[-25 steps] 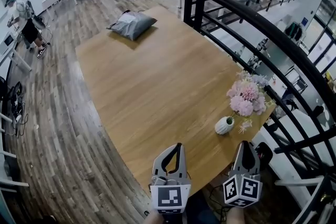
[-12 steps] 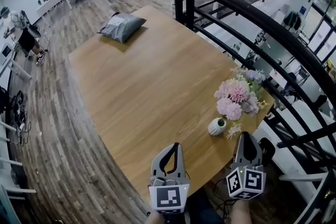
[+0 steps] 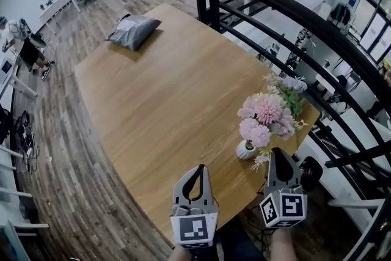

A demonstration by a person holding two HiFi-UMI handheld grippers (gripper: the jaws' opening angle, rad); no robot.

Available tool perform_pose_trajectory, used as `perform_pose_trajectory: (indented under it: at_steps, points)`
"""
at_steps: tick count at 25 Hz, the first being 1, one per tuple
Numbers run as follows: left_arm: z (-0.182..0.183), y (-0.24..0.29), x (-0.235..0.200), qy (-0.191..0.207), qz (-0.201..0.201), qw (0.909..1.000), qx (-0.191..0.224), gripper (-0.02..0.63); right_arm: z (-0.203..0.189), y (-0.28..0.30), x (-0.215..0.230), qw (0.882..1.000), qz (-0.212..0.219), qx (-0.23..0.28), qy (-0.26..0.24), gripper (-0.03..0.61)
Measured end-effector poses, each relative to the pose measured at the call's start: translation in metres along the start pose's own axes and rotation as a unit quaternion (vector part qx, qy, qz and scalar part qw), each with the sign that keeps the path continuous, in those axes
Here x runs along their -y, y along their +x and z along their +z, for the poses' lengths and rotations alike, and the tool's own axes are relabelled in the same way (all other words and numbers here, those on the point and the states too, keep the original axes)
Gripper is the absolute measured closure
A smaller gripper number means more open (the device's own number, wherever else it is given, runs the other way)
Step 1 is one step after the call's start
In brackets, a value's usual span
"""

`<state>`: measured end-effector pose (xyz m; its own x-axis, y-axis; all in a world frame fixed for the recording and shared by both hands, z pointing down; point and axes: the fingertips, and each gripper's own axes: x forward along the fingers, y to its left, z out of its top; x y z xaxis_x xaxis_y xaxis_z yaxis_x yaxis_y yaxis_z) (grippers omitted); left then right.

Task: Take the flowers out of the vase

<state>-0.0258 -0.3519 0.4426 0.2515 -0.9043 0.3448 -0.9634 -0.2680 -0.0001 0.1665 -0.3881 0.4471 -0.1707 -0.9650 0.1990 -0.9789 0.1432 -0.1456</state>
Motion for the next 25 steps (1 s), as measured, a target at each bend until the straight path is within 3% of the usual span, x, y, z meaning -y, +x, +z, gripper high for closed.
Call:
perform_pose_trajectory:
  at_steps: [8, 13, 15, 20, 22, 25]
  points:
    - [-0.001, 0.02, 0.009, 0.003, 0.004, 1.0, 0.001, 0.571, -0.013, 0.021, -0.006, 0.998, 0.055, -0.021, 0.005, 0.527]
    - [-0.01, 0.027, 0.016, 0.003, 0.008, 0.9997, -0.021, 0.57, -0.018, 0.029, -0.01, 0.996, 0.089, -0.029, 0.008, 0.523]
    - [-0.01, 0.03, 0.017, 0.003, 0.01, 0.9997, -0.023, 0.57, -0.018, 0.032, -0.011, 0.994, 0.1, -0.035, 0.008, 0.489]
    - [-0.013, 0.033, 0.019, 0.003, 0.015, 0.9995, -0.029, 0.571, -0.024, 0.036, -0.016, 0.991, 0.124, -0.041, 0.009, 0.486]
    - [-0.014, 0.035, 0.02, 0.004, 0.016, 0.9994, -0.031, 0.571, -0.024, 0.038, -0.018, 0.99, 0.134, -0.046, 0.004, 0.449]
    - [-0.015, 0.038, 0.021, 0.003, 0.018, 0.9993, -0.033, 0.571, -0.024, 0.043, -0.02, 0.988, 0.145, -0.048, 0.002, 0.443]
